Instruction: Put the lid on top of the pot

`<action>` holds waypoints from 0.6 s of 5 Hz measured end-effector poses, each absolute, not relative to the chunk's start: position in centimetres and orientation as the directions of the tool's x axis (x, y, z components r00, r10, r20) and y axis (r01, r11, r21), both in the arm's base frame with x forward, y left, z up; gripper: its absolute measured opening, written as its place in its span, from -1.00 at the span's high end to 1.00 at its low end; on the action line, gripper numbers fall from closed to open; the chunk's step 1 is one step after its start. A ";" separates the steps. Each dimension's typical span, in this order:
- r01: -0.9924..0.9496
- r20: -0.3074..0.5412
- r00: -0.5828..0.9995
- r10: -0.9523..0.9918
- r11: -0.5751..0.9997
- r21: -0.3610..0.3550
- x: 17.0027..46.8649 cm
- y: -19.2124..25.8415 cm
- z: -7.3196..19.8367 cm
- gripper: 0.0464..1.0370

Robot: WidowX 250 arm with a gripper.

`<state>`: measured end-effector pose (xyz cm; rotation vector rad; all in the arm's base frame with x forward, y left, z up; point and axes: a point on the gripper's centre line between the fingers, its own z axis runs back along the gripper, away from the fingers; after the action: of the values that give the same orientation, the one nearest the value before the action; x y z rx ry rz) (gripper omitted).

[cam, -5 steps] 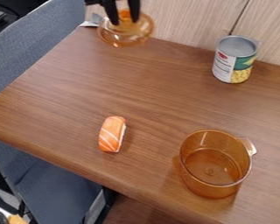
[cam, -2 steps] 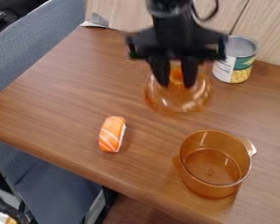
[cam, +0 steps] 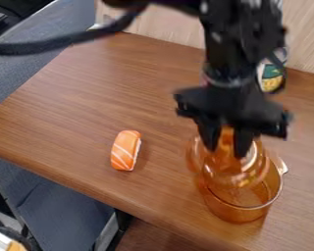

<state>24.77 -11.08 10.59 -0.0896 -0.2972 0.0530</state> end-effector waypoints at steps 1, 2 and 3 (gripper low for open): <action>-0.008 0.292 0.956 0.036 0.995 -0.097 24.2 -11.6 9.9 0.33; 0.004 0.289 0.957 0.024 0.996 -0.094 24.3 -12.0 9.3 0.33; 0.009 0.286 0.958 0.014 0.997 -0.081 24.5 -12.0 8.7 0.33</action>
<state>24.51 -11.99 8.74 -0.0820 -0.2907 0.0026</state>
